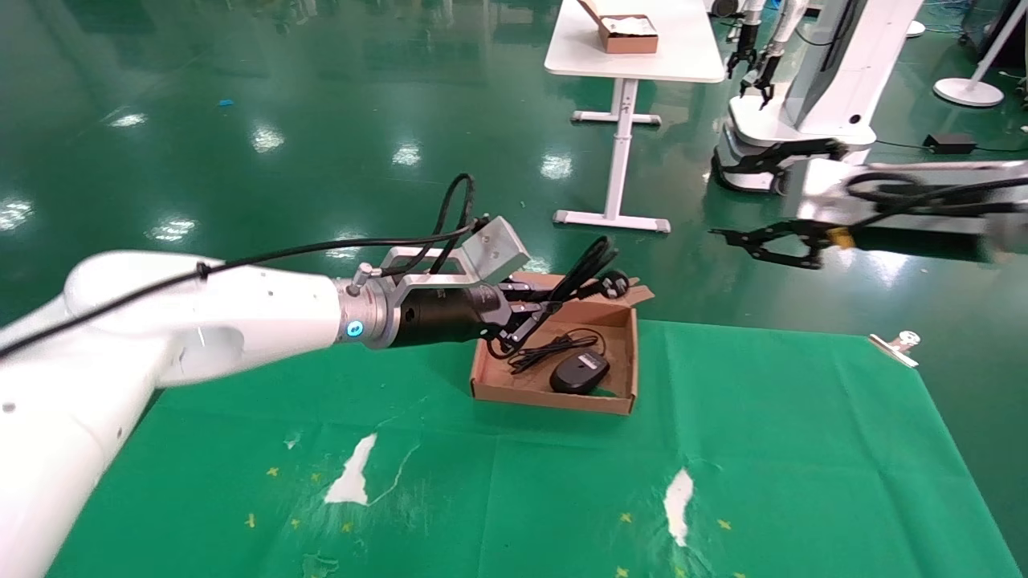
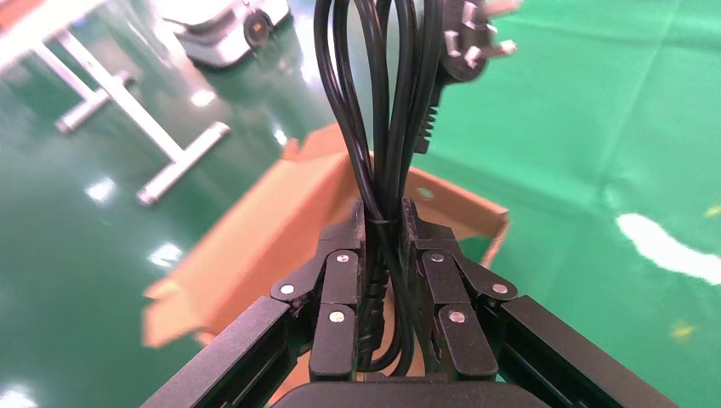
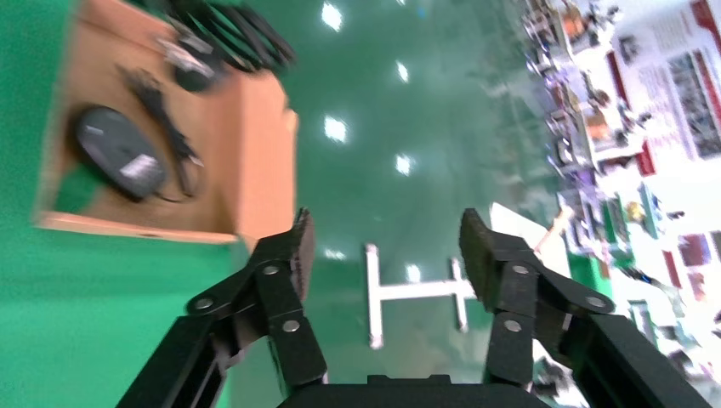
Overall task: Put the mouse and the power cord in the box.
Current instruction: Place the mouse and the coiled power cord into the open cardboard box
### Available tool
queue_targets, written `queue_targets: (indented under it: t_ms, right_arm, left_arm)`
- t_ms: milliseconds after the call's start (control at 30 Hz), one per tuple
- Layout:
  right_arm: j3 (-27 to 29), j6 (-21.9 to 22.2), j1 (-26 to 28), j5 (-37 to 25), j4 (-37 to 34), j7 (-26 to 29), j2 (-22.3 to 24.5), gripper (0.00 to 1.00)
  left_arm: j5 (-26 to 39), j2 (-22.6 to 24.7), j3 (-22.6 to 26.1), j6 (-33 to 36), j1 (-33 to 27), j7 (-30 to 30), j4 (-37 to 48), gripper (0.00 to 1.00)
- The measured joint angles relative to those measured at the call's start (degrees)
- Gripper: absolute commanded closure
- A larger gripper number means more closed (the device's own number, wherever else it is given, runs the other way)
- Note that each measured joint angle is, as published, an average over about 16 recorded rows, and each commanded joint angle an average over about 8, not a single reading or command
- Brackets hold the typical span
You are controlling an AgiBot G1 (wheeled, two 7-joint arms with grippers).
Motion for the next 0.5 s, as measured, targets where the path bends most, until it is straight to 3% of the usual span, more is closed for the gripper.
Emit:
queue_targets:
  t_ms: [200, 233, 433, 500]
  right_arm:
    - [-0.07, -3.67, 1.67, -0.05, -0.38, -0.02, 2.03, 0.00]
    - [-0.08, -3.86, 1.75, -0.06, -0.47, -0.05, 2.09, 0.00]
    - [-0.06, -4.64, 2.06, -0.03, -0.84, -0.25, 2.35, 0.00]
    - [-0.06, -4.81, 2.12, -0.02, -0.91, -0.29, 2.42, 0.00]
  left_arm:
    - [-0.77, -0.06, 6.27, -5.35, 2.56, -10.11, -6.72, 0.97]
    - [-0.75, -0.05, 7.36, -6.27, 2.71, -11.39, -7.69, 0.89]
    - [-0.21, 0.01, 12.55, -10.66, 2.94, -16.04, -11.96, 0.14]
    - [-0.06, 0.02, 13.56, -11.62, 2.90, -16.76, -12.74, 0.00]
